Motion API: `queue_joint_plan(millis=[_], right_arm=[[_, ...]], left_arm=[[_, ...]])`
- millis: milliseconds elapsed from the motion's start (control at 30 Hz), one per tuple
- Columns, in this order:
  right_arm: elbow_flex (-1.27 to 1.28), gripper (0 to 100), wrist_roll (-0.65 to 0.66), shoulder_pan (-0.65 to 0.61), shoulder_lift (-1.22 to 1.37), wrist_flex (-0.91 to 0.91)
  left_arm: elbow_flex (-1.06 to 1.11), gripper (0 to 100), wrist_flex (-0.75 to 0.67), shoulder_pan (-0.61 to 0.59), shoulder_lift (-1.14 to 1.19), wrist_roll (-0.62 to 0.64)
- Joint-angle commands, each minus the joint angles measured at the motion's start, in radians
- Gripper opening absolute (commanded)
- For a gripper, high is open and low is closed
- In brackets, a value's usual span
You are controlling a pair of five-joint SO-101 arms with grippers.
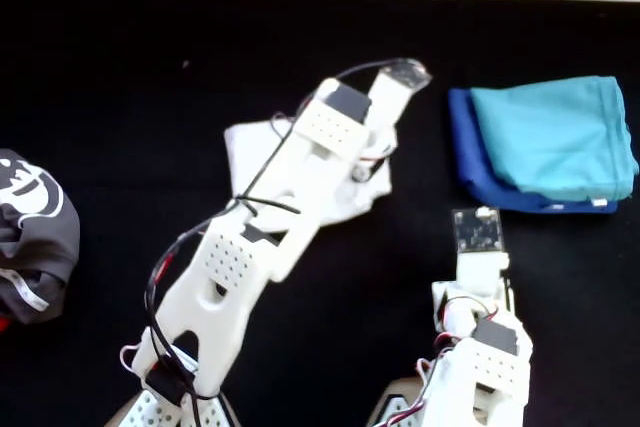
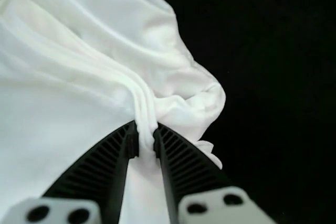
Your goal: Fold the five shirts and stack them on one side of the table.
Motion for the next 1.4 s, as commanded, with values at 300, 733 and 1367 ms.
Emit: queue_joint_plan(millis=[300, 733, 1367], right_arm=[[0.038, 0.5, -0.011, 0.022, -0.008, -0.035], [0.038, 0.5, -0.011, 0.022, -0.008, -0.035], [0.038, 0.5, -0.011, 0.022, -0.008, -0.035]], left_arm=[[-0.193, 1, 0.055, 0.035, -0.028, 0.008], [-0.133, 6, 0.057, -0.012, -0.021, 0.006], [-0.234, 1, -0.049, 0.027, -0.022, 0.008]])
